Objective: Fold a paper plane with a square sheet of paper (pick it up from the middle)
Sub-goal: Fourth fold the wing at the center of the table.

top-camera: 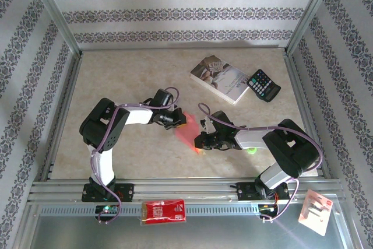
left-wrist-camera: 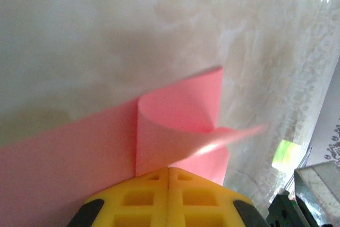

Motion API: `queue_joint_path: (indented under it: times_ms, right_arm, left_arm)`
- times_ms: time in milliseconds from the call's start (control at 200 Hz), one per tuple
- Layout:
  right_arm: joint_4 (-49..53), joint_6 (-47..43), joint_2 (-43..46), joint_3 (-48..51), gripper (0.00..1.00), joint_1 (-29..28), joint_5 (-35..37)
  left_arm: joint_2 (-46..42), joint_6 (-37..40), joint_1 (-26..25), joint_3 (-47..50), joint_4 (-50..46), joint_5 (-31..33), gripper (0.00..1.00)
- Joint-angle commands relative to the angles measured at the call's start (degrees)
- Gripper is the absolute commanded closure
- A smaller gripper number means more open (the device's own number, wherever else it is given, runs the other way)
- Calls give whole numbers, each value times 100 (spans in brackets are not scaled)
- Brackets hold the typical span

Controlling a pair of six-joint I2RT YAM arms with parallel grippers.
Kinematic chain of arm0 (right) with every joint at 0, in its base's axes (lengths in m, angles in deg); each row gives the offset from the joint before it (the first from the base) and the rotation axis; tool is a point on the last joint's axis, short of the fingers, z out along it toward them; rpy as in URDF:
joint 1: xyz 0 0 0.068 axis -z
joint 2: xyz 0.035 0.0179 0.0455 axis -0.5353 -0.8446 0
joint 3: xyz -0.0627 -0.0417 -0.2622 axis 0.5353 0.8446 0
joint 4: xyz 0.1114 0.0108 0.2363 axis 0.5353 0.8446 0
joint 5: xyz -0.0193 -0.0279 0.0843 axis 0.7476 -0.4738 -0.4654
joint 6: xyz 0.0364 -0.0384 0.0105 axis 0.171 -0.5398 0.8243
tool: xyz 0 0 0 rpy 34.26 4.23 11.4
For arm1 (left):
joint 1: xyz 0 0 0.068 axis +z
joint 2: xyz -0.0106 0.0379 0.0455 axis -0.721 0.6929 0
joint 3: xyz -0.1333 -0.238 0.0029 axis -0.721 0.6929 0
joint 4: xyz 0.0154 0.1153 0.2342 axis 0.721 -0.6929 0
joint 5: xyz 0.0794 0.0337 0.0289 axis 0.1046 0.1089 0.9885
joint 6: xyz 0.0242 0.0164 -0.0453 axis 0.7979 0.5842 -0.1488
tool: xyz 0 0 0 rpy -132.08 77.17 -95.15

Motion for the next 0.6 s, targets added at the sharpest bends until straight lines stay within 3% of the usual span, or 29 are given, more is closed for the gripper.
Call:
queue_joint_path:
  times_ms: [0,600]
  right_arm:
    - [1050,-141,-425,307,100,-59,509]
    - [1136,-211,-315,340,100,-66,485]
  left_arm:
    - [198,231,407,-152,-134,661,98]
    - [734,639,952,-1152,-556,843,95]
